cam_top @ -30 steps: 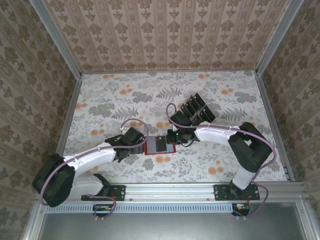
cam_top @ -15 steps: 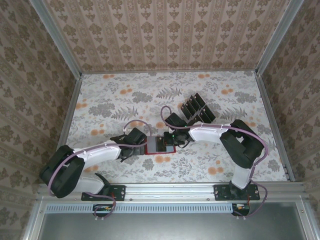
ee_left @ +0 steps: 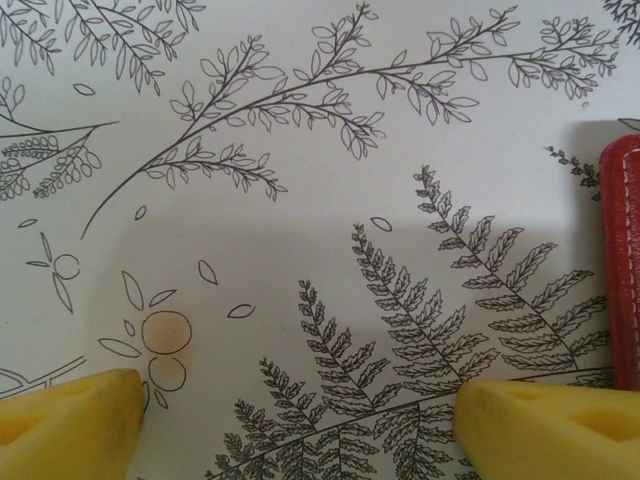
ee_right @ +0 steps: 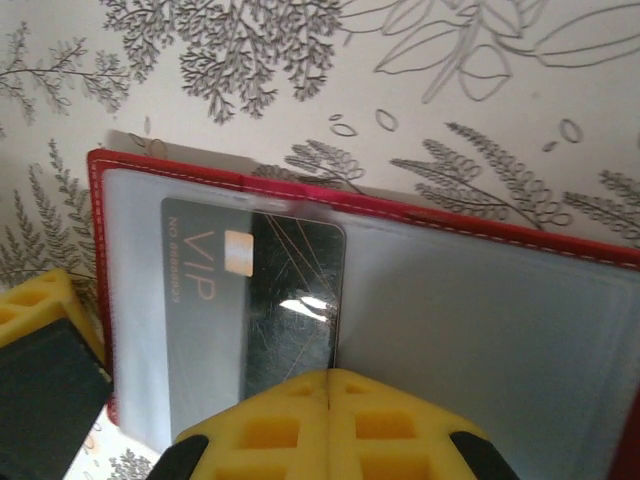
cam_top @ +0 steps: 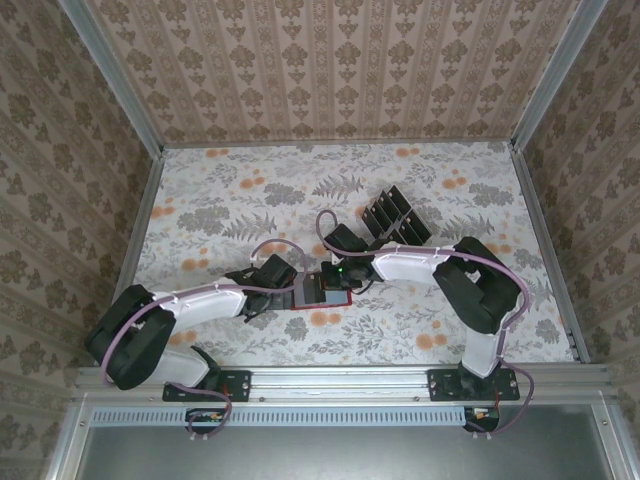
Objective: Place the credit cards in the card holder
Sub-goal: Insert the credit card into the card slot.
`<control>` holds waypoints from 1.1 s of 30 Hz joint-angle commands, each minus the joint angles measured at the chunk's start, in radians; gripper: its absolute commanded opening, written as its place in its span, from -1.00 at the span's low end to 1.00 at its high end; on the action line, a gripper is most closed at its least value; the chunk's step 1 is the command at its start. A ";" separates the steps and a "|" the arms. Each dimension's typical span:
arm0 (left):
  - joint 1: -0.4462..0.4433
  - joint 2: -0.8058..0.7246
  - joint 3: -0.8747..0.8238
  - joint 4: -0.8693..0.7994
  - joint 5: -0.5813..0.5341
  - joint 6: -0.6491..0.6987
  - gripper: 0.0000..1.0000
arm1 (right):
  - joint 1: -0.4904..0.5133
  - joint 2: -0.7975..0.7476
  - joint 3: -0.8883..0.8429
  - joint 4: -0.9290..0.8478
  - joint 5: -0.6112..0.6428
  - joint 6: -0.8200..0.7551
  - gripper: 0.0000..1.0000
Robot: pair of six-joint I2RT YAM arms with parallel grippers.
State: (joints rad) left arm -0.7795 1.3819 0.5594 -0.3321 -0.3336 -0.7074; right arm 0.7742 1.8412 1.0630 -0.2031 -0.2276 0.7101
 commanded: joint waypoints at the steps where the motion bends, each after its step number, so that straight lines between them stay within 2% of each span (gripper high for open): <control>1: 0.003 0.067 -0.020 0.055 0.011 -0.006 0.92 | 0.015 0.025 0.035 0.031 -0.041 0.024 -0.92; 12: -0.010 0.089 -0.013 0.067 0.014 -0.008 0.92 | 0.046 0.059 0.070 0.057 -0.080 0.049 -0.92; 22: -0.009 0.009 -0.012 0.015 -0.016 -0.005 0.92 | 0.033 -0.078 0.040 -0.061 0.046 -0.013 -0.90; 26: 0.003 -0.025 -0.019 -0.005 -0.028 0.002 0.92 | 0.022 -0.079 0.040 -0.121 0.113 -0.043 -0.91; 33: 0.028 -0.013 -0.031 0.002 -0.028 0.013 0.93 | 0.014 -0.036 0.041 -0.114 0.113 -0.042 -0.91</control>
State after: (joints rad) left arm -0.7696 1.3525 0.5518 -0.3447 -0.3405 -0.7063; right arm 0.7914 1.7798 1.1061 -0.2813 -0.1398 0.6830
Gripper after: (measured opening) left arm 0.965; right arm 0.068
